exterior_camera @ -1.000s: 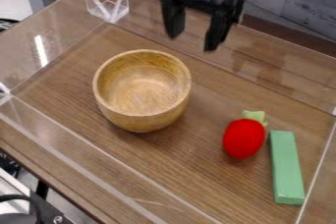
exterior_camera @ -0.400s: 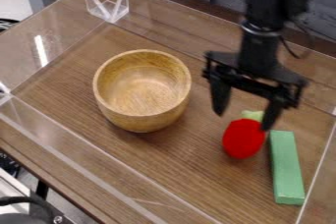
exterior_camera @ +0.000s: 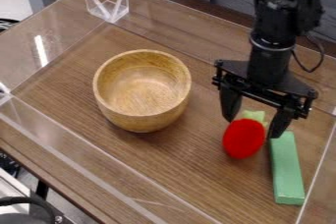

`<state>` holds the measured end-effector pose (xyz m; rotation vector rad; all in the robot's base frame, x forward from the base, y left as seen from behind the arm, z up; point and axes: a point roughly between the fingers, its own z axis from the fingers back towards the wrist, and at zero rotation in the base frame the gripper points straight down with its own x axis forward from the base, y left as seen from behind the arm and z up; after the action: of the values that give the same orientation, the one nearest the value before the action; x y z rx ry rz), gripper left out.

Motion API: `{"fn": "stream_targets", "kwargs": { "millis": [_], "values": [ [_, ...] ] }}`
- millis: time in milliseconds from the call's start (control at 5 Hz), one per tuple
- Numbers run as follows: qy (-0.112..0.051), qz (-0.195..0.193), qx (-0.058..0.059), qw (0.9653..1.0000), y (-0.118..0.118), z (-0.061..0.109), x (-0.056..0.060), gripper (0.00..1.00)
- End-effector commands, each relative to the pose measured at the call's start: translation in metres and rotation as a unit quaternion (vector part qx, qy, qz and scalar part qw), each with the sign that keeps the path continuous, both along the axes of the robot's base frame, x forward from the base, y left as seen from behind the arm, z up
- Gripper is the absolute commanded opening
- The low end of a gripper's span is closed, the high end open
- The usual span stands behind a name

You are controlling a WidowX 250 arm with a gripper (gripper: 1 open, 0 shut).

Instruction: Move the red fruit to the left

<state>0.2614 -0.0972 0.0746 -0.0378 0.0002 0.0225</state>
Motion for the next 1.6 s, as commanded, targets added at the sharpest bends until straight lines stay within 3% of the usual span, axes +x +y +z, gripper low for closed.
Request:
{"fn": "stream_targets", "kwargs": {
  "millis": [0, 200, 400, 800, 1000, 1400],
  "values": [
    [-0.027, 0.004, -0.004, 0.9996, -0.004, 0.009, 0.007, 1.00],
    [-0.031, 0.046, -0.001, 0.9985, 0.005, 0.004, 0.000, 1.00],
    [-0.053, 0.069, -0.005, 0.9962, 0.013, 0.002, -0.003, 1.00],
    [-0.075, 0.034, -0.014, 0.9965, -0.001, 0.003, 0.009, 1.00],
    [-0.079, 0.029, -0.015, 0.9963, -0.005, 0.003, 0.011, 1.00],
    [-0.080, 0.003, -0.013, 0.9967, 0.011, -0.001, 0.013, 1.00]
  ]
}}
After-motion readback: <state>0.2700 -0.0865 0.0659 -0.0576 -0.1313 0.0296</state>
